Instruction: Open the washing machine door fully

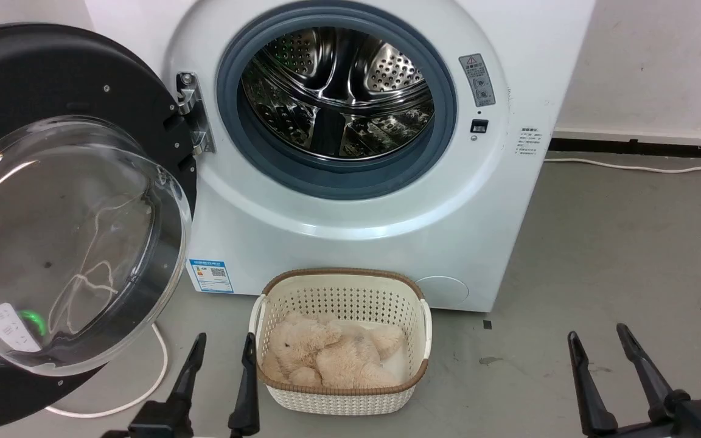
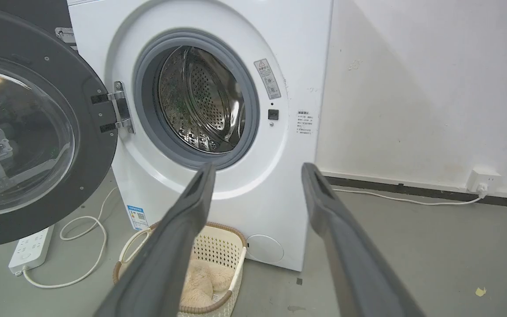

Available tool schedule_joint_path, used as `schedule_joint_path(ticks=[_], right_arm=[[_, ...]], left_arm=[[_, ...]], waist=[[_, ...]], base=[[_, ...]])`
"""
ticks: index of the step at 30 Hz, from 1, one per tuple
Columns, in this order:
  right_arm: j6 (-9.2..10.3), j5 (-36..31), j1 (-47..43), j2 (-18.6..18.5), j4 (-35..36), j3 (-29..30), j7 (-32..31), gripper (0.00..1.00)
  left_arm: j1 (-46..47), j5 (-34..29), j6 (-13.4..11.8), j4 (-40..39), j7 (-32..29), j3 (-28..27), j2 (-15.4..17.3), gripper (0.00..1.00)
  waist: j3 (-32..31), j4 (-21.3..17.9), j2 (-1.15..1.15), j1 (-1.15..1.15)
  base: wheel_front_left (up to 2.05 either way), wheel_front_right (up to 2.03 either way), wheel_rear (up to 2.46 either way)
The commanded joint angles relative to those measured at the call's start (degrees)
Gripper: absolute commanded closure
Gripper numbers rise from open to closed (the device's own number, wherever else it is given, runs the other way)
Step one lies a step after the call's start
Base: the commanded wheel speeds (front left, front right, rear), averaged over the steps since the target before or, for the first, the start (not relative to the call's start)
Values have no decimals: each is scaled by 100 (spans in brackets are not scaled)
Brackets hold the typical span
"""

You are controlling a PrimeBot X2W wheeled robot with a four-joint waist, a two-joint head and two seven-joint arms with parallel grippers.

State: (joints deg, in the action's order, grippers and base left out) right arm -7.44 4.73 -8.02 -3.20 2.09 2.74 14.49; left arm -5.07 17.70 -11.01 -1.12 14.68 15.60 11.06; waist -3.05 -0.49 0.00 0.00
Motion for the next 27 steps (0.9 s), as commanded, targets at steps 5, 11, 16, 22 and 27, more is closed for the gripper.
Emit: schedule_joint_path(ticks=[5, 11, 16, 22, 27], right_arm=[[-5, 94, -129, 32, -84, -21, 36, 0], [-5, 141, -114, 32, -146, -46, 41, 0], [-5, 154, -98, 32, -176, -59, 44, 0], [-5, 172, -78, 32, -205, -68, 46, 0], [-5, 176, -69, 32, -223, -80, 47, 0]], left_arm=[[-143, -205, 10, 101, 30, 44, -105, 0], [-137, -399, 17, 269, 31, -60, -193, 0], [-109, -460, 70, 314, 31, -115, -205, 0], [-85, -500, 103, 333, 31, -169, -249, 0], [-80, -539, 129, 354, 31, -194, -295, 0]], waist=[[5, 26, 0, 0], [23, 18, 0, 0], [31, 15, 0, 0], [34, 9, 0, 0], [31, 5, 0, 0]], base=[[0, 0, 0], [0, 0, 0], [0, 0, 0], [0, 0, 0], [0, 0, 0]])
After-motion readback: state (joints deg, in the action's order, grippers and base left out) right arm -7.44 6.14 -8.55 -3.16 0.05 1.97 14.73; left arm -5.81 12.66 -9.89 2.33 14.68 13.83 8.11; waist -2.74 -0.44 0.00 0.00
